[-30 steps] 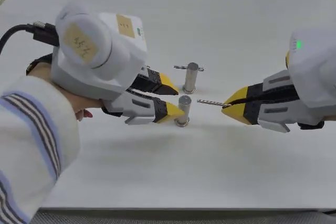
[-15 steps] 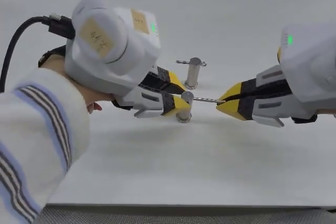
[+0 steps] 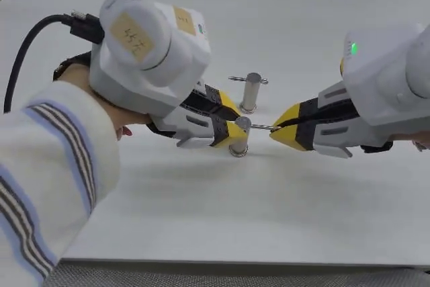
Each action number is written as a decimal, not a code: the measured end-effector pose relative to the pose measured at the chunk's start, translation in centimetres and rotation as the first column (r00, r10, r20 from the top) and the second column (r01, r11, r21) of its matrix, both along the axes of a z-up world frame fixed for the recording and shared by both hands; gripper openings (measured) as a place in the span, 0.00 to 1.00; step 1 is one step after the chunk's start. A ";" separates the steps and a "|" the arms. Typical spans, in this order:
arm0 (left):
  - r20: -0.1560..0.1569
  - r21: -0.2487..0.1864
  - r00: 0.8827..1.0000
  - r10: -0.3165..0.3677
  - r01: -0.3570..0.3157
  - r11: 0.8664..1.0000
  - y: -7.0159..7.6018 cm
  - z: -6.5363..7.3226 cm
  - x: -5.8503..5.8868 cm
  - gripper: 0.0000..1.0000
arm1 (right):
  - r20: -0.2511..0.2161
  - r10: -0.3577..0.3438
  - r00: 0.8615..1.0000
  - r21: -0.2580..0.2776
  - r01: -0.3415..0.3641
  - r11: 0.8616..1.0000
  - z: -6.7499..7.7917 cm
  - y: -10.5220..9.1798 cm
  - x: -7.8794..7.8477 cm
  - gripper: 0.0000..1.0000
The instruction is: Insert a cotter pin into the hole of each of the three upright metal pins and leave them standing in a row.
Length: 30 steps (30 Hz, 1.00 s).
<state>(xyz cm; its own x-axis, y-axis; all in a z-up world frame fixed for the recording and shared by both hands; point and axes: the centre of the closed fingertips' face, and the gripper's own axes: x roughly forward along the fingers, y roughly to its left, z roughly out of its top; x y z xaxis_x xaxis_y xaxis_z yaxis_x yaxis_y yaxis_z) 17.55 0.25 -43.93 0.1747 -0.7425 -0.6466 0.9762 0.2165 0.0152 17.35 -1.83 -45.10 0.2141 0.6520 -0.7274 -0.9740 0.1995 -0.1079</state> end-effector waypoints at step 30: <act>0.000 0.022 1.000 0.011 -0.011 1.000 0.0 0.1 -0.1 0.09 | 0.001 0.012 1.000 0.020 -0.012 1.000 0.4 1.0 -0.1 0.04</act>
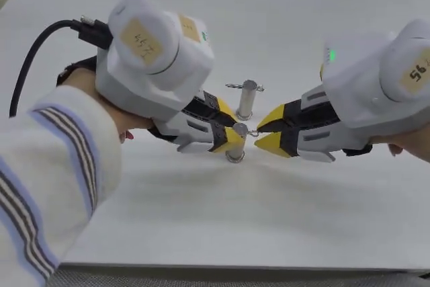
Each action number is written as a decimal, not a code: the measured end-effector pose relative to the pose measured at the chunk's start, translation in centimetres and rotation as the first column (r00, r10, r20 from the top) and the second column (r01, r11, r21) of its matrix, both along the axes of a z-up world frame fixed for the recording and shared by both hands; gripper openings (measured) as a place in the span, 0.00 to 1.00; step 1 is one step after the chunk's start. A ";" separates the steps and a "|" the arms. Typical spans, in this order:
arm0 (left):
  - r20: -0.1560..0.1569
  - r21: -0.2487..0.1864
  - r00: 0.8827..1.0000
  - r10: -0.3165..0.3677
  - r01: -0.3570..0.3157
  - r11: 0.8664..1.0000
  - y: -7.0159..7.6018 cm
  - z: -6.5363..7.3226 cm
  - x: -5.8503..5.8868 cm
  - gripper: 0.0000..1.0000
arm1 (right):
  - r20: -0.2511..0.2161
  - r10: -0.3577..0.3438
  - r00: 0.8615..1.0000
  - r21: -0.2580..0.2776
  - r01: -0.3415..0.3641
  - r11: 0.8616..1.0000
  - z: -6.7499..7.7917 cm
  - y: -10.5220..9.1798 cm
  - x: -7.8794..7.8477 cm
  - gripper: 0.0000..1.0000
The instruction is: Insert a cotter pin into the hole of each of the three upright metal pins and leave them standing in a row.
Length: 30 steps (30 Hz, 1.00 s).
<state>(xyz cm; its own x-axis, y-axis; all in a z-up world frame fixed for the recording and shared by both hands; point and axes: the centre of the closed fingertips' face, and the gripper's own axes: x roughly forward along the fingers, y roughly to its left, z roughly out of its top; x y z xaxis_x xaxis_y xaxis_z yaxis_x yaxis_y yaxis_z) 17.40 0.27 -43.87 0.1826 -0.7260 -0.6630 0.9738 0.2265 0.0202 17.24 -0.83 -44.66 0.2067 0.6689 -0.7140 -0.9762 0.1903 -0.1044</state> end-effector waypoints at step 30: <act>-0.072 -0.204 0.986 0.153 -0.164 0.965 2.0 1.1 -0.7 0.61 | -0.139 -0.126 0.982 0.236 0.156 0.959 -1.1 2.4 -0.3 0.22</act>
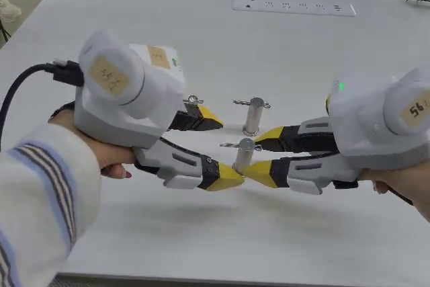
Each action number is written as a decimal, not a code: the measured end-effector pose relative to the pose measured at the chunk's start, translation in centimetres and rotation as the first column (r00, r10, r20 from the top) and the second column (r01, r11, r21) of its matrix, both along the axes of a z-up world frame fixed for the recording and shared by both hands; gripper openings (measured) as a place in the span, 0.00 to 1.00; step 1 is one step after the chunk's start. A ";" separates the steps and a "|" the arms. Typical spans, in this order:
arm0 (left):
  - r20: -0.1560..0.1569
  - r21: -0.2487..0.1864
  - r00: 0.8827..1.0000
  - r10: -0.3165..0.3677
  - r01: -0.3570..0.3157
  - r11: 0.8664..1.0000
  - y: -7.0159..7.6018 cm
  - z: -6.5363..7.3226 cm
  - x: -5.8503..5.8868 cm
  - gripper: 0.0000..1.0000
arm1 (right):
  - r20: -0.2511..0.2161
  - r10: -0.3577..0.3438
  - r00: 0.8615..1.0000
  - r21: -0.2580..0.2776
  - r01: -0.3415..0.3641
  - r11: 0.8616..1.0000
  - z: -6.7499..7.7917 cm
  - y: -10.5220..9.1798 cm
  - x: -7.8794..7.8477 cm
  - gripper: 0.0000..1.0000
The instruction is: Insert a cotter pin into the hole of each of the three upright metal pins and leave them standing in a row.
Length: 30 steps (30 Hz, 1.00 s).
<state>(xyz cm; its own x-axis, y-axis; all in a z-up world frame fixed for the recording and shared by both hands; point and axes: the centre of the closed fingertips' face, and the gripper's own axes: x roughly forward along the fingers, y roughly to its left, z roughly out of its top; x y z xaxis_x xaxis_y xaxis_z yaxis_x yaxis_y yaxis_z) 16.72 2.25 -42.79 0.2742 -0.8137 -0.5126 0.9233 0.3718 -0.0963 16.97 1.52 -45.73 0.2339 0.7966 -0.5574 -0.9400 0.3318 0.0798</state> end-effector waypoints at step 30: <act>-0.073 -0.117 0.994 0.075 -0.084 0.990 0.5 -0.3 -2.5 0.99 | -0.021 0.011 1.000 0.047 -0.010 0.999 -1.9 1.7 0.7 0.13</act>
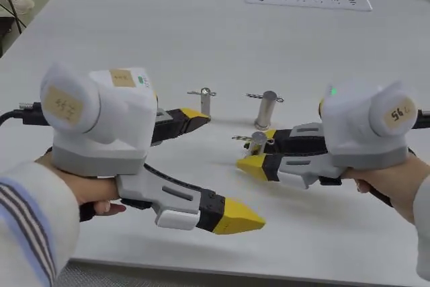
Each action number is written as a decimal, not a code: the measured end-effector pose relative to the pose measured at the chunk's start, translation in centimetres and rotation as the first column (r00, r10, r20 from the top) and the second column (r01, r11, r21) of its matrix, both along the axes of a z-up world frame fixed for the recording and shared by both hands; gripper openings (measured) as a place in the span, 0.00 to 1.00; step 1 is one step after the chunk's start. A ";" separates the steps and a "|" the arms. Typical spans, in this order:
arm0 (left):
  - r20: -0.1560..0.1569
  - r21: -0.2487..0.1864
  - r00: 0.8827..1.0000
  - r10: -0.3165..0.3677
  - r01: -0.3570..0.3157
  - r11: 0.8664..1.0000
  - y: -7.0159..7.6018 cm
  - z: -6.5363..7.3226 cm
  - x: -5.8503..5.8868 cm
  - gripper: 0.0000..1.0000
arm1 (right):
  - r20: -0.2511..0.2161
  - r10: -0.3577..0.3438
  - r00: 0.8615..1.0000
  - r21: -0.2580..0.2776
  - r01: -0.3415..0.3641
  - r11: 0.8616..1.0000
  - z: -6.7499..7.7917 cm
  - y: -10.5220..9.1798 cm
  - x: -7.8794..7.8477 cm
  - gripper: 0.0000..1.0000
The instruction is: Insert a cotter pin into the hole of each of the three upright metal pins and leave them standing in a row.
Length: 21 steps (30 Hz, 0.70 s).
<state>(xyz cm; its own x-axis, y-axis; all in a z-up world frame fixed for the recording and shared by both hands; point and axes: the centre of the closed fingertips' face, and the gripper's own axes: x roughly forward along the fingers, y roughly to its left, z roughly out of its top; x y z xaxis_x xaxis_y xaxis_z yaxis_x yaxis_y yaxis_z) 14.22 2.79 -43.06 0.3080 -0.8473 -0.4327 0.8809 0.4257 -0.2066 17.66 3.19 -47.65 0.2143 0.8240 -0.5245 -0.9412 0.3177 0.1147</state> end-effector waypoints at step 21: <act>-0.013 0.035 1.000 0.016 -0.016 0.999 0.5 -0.3 -0.3 0.99 | 0.098 0.069 0.993 -0.022 -0.067 0.998 0.8 -1.5 0.5 0.08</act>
<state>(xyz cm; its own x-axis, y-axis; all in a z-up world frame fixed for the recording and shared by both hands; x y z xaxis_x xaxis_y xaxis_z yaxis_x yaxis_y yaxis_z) 13.97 3.29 -43.39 0.3156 -0.8266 -0.4660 0.8713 0.4469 -0.2026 18.13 1.68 -46.90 0.2097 0.8288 -0.5187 -0.9671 0.2541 0.0149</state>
